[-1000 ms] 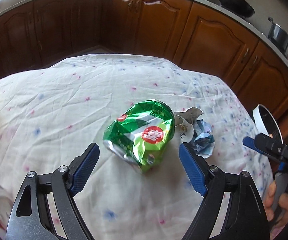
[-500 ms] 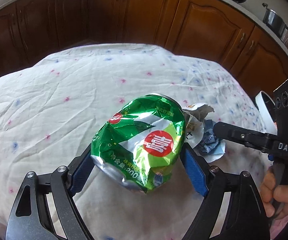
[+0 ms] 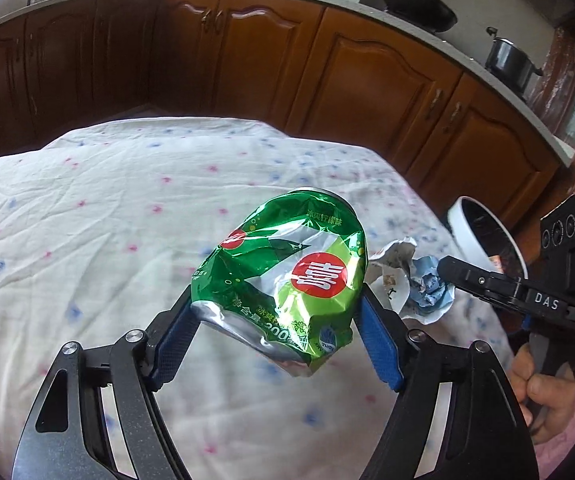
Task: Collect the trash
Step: 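Grasp the green crushed can with the left tool while the right tool grasps the foil wrapper, then carry can and wrapper over the bin and open both tools to drop them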
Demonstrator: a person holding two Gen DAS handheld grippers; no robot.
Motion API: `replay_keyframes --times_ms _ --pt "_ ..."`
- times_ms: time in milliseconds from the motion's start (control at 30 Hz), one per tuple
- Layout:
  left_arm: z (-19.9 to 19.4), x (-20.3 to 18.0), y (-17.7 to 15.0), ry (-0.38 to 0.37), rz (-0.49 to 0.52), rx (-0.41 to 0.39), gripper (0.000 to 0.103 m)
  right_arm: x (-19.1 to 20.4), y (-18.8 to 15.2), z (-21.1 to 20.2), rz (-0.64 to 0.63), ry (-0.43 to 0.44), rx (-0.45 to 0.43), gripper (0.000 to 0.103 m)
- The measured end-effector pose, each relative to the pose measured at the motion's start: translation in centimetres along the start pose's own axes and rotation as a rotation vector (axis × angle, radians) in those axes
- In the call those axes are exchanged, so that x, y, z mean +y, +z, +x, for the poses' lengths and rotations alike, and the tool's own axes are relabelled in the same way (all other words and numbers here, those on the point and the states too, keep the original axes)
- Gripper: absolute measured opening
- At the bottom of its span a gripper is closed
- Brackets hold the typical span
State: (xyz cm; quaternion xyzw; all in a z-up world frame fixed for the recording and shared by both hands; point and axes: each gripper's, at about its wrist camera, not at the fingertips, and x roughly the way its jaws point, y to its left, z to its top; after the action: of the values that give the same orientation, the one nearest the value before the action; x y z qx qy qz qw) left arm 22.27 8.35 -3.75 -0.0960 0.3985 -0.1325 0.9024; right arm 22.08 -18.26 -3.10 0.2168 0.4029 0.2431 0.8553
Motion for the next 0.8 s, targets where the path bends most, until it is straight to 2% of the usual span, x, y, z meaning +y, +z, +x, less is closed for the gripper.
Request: replay_keyframes --times_ms 367,700,733,800 --pt "-0.3 -9.1 -1.7 -0.083 0.080 -0.007 0.076 -3.3 -1.7 -7.4 -0.002 -0.082 -0.086 0.014" --pt "0.7 -14.9 -2.3 -0.133 0.138 0.013 0.075 -6.3 -1.6 -12.3 0.039 -0.112 -0.157 0.013" --pt "0.7 -15.3 -2.3 -0.137 0.142 0.014 0.075 -6.5 -1.6 -12.8 0.041 -0.115 -0.166 0.002" --pt "0.9 -16.4 -2.2 -0.142 0.151 0.015 0.075 -7.0 -1.3 -13.8 0.044 -0.125 -0.182 0.000"
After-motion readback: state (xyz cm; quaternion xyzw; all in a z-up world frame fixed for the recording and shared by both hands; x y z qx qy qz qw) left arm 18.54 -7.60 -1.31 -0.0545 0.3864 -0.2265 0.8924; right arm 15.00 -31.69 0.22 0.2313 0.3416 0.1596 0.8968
